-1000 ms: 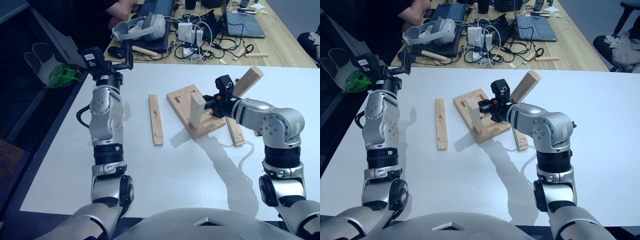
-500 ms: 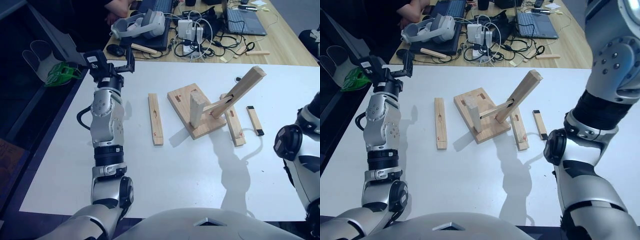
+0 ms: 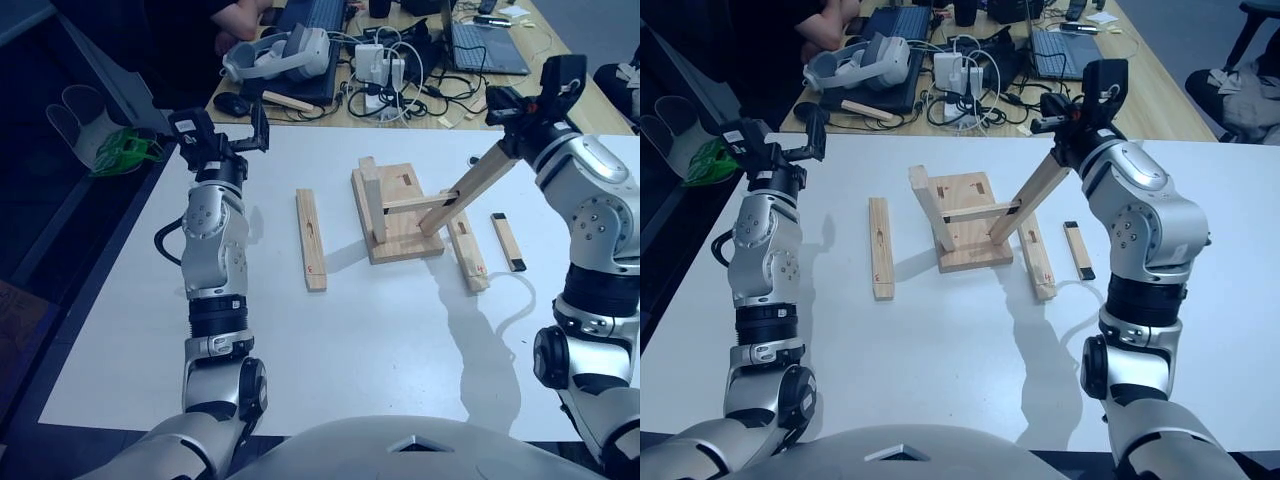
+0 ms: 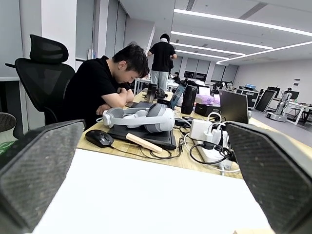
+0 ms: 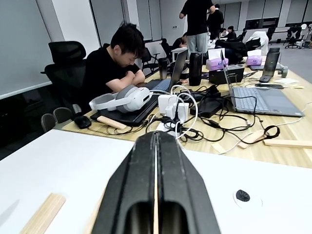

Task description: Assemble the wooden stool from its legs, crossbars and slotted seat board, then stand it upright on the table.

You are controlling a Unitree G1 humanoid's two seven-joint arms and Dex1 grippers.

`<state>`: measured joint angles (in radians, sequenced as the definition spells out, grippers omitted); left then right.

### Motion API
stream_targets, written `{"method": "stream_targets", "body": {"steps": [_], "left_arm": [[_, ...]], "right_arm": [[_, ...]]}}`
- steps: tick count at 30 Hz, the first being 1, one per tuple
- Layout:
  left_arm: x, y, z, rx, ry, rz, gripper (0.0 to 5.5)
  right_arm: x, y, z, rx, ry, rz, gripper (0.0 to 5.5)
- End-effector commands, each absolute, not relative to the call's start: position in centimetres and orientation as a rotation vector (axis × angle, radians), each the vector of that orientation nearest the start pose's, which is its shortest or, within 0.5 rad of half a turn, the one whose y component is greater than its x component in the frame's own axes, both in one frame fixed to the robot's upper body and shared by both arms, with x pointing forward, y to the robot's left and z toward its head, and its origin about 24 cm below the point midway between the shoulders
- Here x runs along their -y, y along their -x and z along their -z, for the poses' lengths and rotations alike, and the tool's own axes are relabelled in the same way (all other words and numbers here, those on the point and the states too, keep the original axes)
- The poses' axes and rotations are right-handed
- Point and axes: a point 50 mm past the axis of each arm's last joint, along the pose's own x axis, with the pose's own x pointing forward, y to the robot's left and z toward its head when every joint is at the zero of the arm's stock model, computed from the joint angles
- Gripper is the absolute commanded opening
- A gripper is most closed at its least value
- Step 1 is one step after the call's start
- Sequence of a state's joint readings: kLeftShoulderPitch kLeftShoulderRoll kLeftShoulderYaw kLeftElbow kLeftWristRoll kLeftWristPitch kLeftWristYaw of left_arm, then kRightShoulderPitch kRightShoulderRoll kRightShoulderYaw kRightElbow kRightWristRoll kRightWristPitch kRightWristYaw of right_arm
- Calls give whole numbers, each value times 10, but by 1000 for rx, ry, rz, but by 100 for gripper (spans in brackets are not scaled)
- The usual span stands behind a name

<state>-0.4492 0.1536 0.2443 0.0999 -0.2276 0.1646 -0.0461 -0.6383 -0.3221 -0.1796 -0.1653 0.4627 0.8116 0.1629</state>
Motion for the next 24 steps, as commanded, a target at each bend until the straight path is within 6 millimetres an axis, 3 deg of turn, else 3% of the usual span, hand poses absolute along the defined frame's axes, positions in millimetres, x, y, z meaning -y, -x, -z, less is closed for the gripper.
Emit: {"method": "stream_targets", "body": {"steps": [1, 4, 6, 11, 15, 18, 21, 22, 24], "left_arm": [[-201, -327, -137, 198, 144, -57, 540], [-203, -329, -138, 201, 148, -63, 540], [-204, -329, -139, 204, 151, -69, 540], [-203, -331, -139, 204, 150, -66, 540], [-203, -332, -139, 202, 147, -64, 540], [-201, -333, -140, 204, 149, -60, 540], [-202, -333, -140, 203, 149, -60, 540], [-202, -333, -140, 202, 150, -59, 540], [-203, -332, -139, 199, 148, -63, 540]], "right_arm": [[147, -319, -277, 317, -53, -427, 1], [123, -310, -308, 408, -39, -558, 1], [100, -305, -317, 429, -42, -678, 1], [43, -289, -299, 369, -31, -990, 1], [8, -280, -299, 351, -36, -1151, 1], [2, -287, -237, -89, 5, -1223, 1], [30, -295, -154, -541, 55, -1099, 1], [38, -294, -139, -600, 71, -1063, 1], [40, -294, -136, -582, 56, -1050, 1]]}}
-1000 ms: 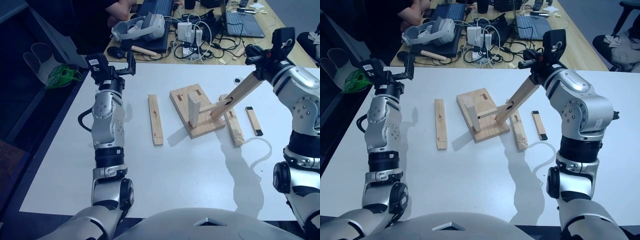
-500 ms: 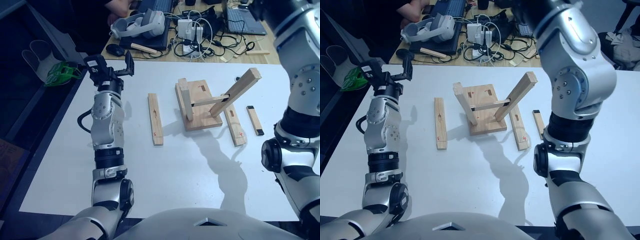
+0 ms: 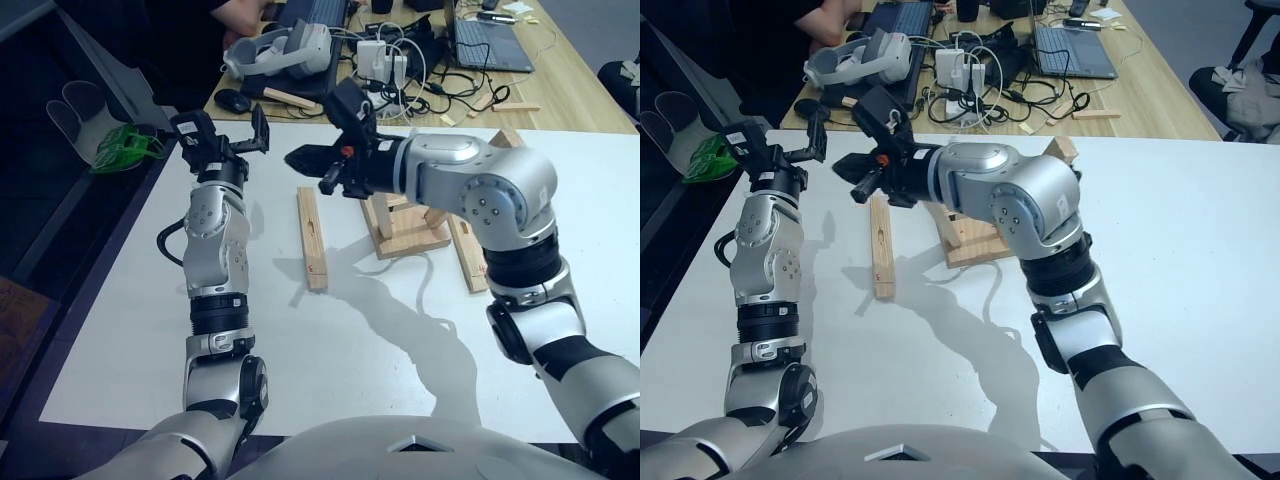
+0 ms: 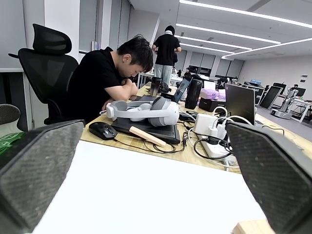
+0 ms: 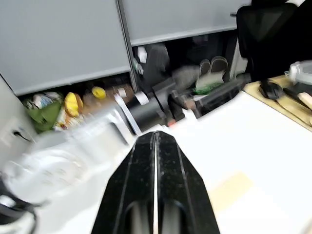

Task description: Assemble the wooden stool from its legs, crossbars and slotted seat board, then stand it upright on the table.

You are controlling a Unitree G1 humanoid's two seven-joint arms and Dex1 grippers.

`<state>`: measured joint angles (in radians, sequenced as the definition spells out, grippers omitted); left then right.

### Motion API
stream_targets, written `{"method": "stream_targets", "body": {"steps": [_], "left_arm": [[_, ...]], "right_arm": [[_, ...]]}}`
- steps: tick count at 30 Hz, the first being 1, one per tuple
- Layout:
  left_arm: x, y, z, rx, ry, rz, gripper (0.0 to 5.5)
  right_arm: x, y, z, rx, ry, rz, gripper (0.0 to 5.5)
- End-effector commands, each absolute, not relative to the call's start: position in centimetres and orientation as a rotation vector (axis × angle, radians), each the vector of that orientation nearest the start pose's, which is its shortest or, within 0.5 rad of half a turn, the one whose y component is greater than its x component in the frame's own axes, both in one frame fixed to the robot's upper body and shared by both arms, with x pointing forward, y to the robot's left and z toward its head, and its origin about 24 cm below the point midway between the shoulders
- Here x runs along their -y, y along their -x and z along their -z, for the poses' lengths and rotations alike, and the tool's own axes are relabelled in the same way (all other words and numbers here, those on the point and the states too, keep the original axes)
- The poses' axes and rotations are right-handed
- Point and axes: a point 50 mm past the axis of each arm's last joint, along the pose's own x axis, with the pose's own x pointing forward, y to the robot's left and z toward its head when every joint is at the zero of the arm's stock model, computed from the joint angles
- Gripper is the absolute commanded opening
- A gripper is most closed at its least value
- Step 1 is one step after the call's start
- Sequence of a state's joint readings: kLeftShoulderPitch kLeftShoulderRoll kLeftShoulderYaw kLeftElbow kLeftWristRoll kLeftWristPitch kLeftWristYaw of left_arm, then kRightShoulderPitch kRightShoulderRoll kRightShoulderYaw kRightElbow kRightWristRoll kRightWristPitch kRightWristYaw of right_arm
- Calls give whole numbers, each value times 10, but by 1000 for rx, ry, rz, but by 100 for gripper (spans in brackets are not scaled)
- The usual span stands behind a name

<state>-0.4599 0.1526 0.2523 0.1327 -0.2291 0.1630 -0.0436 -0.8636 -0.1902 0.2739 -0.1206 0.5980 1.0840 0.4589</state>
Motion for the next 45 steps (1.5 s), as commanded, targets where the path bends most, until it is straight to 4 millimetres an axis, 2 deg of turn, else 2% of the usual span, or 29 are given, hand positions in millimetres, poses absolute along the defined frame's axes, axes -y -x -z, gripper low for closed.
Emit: {"method": "stream_targets", "body": {"steps": [1, 5, 7, 8, 11, 14, 17, 20, 24, 28, 33, 38, 42, 45], "left_arm": [[-204, -332, -138, 197, 147, -64, 540], [-203, -332, -135, 184, 135, -55, 540], [-205, -331, -133, 181, 130, -58, 540], [-206, -331, -133, 180, 128, -61, 540], [-206, -331, -131, 180, 125, -65, 540], [-205, -331, -131, 184, 126, -66, 540], [-205, -332, -131, 187, 126, -65, 540], [-206, -332, -131, 189, 126, -69, 540], [-205, -331, -130, 188, 130, -72, 540], [-206, -330, -129, 188, 131, -77, 540], [-208, -329, -127, 186, 129, -85, 540], [-210, -326, -124, 181, 126, -102, 540], [-212, -326, -123, 182, 125, -108, 540], [-212, -326, -124, 183, 124, -110, 540]], "right_arm": [[36, -293, -142, -528, 31, -1064, 1], [26, -289, -189, -144, 37, -1112, 1], [25, -285, -208, 35, 144, -1106, 1], [24, -281, -216, 139, 252, -1100, 1], [16, -266, -226, 328, 451, -1138, 1], [6, -253, -218, 304, 414, -1274, 1], [4, -253, -206, 193, 359, -1348, 1], [-1, -265, -186, 73, 388, -1322, 1], [-11, -277, -171, -5, 325, -1280, 1], [-3, -283, -153, -25, 408, -1172, 1], [37, -290, -150, 11, 464, -838, 1], [98, -280, -158, -30, 460, -627, 1], [146, -283, -165, -3, 395, -316, 1], [181, -288, -161, -56, 338, -85, 1]]}}
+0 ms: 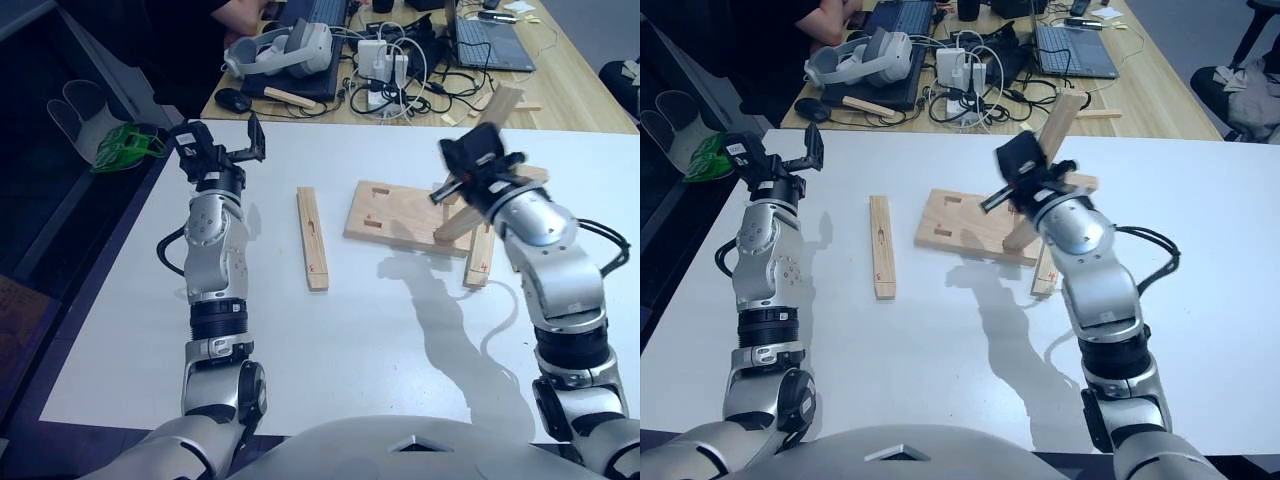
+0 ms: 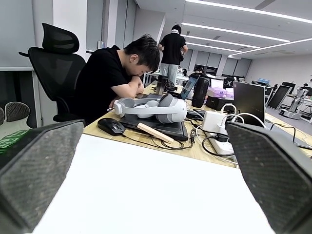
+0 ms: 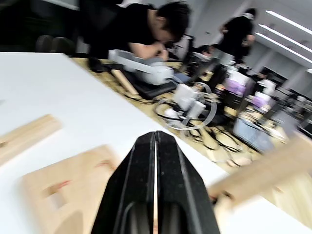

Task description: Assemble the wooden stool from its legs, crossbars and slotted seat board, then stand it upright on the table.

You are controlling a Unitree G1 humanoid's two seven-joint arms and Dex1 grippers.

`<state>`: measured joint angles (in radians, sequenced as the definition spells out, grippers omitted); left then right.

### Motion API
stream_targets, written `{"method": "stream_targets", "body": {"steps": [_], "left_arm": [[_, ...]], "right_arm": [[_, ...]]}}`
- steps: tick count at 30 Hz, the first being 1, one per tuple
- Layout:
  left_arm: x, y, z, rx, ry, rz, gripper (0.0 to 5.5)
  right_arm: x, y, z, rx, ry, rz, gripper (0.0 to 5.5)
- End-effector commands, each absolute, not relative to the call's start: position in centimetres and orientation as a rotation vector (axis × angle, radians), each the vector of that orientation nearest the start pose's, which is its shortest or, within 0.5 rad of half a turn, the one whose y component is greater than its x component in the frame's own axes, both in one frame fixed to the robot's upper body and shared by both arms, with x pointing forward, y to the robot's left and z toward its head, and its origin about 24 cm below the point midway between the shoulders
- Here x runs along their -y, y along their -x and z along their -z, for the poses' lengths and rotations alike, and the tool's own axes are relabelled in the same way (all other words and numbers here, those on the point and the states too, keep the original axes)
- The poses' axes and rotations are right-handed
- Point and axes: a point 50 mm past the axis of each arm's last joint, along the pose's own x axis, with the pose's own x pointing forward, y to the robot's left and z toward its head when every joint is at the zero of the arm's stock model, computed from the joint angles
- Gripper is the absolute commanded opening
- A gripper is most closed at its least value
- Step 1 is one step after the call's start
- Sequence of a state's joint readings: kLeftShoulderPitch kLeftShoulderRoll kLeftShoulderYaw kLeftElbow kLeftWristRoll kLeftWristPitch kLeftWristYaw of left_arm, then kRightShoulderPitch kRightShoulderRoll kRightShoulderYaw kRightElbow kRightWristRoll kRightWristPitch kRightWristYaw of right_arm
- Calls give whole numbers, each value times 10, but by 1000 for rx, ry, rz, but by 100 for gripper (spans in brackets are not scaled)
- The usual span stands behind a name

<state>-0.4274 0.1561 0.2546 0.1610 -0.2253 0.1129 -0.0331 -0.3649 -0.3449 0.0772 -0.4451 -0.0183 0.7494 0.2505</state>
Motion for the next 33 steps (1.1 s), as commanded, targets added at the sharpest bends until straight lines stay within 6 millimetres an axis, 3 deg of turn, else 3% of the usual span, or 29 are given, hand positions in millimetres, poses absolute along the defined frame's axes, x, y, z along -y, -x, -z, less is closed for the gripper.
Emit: {"method": "stream_targets", "body": {"steps": [1, 4, 6, 10, 13, 17, 22, 23, 26, 29, 30, 33], "left_arm": [[-212, -326, -124, 183, 125, -108, 540], [-209, -328, -124, 184, 127, -100, 540], [-207, -329, -124, 183, 130, -93, 540], [-202, -331, -126, 184, 132, -75, 540], [-205, -331, -126, 182, 127, -80, 540], [-205, -330, -125, 178, 125, -84, 540], [-202, -332, -127, 183, 131, -77, 540], [-202, -332, -128, 184, 131, -76, 540], [-203, -331, -127, 186, 132, -76, 540], [-201, -330, -129, 198, 133, -74, 540], [-202, -329, -129, 205, 133, -83, 540], [-205, -324, -131, 227, 146, -110, 540]], "right_arm": [[189, -292, -160, -71, 325, -23, 1], [200, -311, -157, -124, 260, 77, 1], [195, -330, -153, -194, 188, 76, 1], [155, -363, -138, -354, 134, -155, 1], [126, -367, -136, -393, 124, -347, 1], [91, -364, -145, -321, 92, -548, 1], [75, -362, -166, -118, 56, -634, 1], [76, -362, -179, -19, 68, -606, 1], [88, -348, -244, 452, 120, -467, 1], [111, -324, -282, 697, 210, -324, 41], [127, -318, -285, 713, 230, -253, 60], [196, -301, -254, 597, 334, 18, 118]]}}
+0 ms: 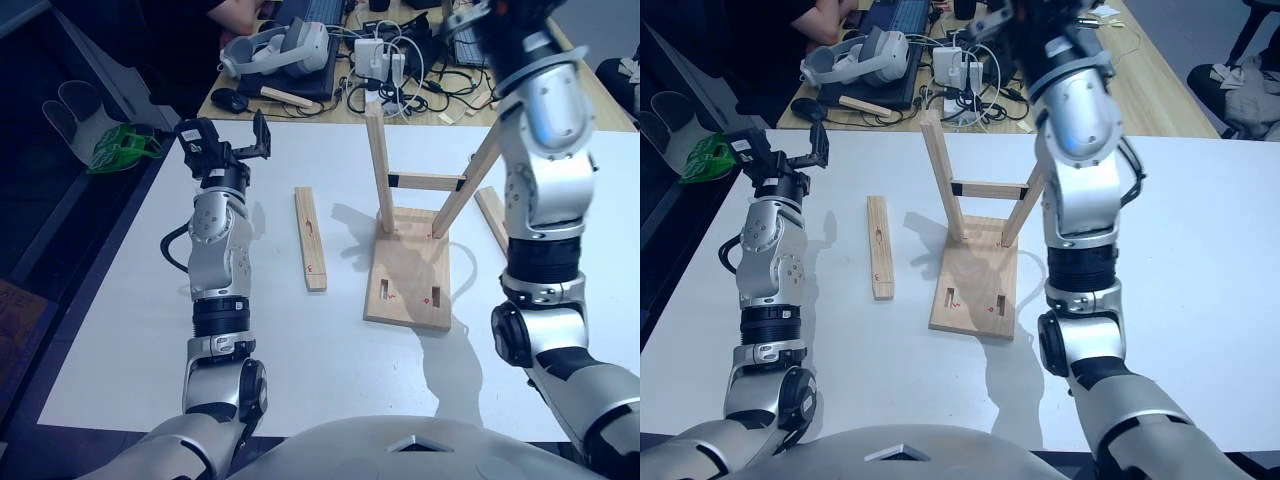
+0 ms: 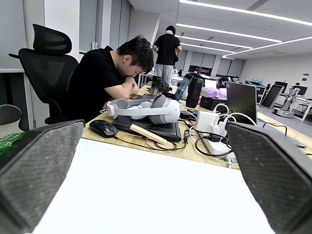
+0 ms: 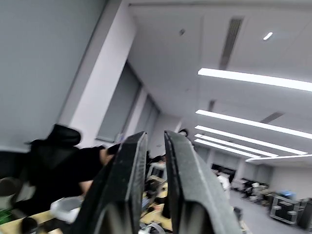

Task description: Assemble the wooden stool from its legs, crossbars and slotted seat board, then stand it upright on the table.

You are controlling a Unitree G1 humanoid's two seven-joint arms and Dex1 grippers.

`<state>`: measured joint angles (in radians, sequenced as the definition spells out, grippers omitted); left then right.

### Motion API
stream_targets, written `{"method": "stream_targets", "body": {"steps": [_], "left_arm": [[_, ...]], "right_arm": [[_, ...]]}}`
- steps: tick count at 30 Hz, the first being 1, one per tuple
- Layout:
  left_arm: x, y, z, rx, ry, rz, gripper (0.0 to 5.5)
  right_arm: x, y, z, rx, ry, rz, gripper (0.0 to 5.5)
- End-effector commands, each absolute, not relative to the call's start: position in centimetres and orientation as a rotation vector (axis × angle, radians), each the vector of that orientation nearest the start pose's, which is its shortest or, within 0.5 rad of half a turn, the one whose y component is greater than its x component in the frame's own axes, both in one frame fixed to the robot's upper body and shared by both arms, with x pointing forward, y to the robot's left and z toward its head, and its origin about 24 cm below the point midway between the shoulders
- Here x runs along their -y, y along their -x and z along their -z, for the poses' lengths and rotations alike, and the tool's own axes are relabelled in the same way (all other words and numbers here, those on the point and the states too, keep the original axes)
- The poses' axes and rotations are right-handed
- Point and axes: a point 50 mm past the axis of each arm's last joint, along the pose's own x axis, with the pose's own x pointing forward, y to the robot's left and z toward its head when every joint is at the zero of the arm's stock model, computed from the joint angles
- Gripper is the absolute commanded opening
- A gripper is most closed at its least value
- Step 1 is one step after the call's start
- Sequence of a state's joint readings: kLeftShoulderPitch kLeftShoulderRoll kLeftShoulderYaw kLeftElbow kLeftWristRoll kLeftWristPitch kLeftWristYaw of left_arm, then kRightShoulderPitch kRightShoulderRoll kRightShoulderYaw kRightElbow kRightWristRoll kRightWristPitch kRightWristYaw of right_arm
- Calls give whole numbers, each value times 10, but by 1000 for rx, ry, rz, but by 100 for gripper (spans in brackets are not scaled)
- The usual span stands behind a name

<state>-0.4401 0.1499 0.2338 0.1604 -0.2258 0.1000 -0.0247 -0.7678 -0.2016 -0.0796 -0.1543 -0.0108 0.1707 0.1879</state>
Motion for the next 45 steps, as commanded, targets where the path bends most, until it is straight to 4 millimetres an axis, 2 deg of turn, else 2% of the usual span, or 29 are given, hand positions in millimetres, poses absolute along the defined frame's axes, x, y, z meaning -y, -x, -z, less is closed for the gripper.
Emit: {"method": "stream_targets", "body": {"steps": [1, 3, 4, 6, 7, 9, 10, 12, 16, 19, 21, 25, 27, 29, 33, 39, 43, 45], "left_arm": [[-202, -323, -134, 240, 158, -107, 540], [-197, -320, -140, 266, 172, -106, 540], [-196, -319, -143, 276, 174, -108, 540], [-199, -318, -144, 285, 172, -123, 540], [-202, -316, -143, 282, 169, -136, 540], [-208, -314, -140, 275, 167, -157, 540], [-208, -313, -139, 273, 168, -162, 540], [-207, -313, -140, 274, 172, -161, 540], [-206, -313, -139, 270, 176, -163, 540], [-204, -312, -137, 260, 179, -158, 540], [-203, -312, -136, 252, 180, -153, 540], [-203, -313, -136, 244, 177, -145, 540], [-203, -313, -136, 243, 175, -145, 540], [-202, -314, -137, 243, 174, -139, 540], [-202, -317, -139, 240, 172, -130, 540], [-201, -319, -139, 233, 169, -118, 540], [-199, -319, -140, 231, 169, -111, 540], [-199, -320, -141, 230, 168, -109, 540]], "right_arm": [[231, -291, -228, 481, 376, 142, 136], [279, -264, -176, 253, 485, 259, 166], [296, -245, -148, 135, 534, 270, 183], [319, -209, -107, -55, 566, 286, 233], [328, -189, -85, -162, 540, 293, 240], [332, -157, -44, -384, 426, 228, 284], [326, -141, -20, -533, 330, 128, 305], [319, -122, 2, -684, 213, 33, 326], [330, -125, 5, -722, 156, 68, 326], [337, -141, 8, -718, 155, 87, 326], [337, -152, 8, -705, 161, 92, 356], [326, -162, 10, -696, 160, 50, 368], [304, -164, 12, -719, 90, -133, 368], [294, -165, 15, -740, 76, -223, 368], [298, -178, 23, -739, 61, -189, 368], [306, -198, 23, -757, 61, -94, 368], [304, -206, 28, -876, -5, -83, 368], [297, -210, 29, -935, -31, -98, 368]]}}
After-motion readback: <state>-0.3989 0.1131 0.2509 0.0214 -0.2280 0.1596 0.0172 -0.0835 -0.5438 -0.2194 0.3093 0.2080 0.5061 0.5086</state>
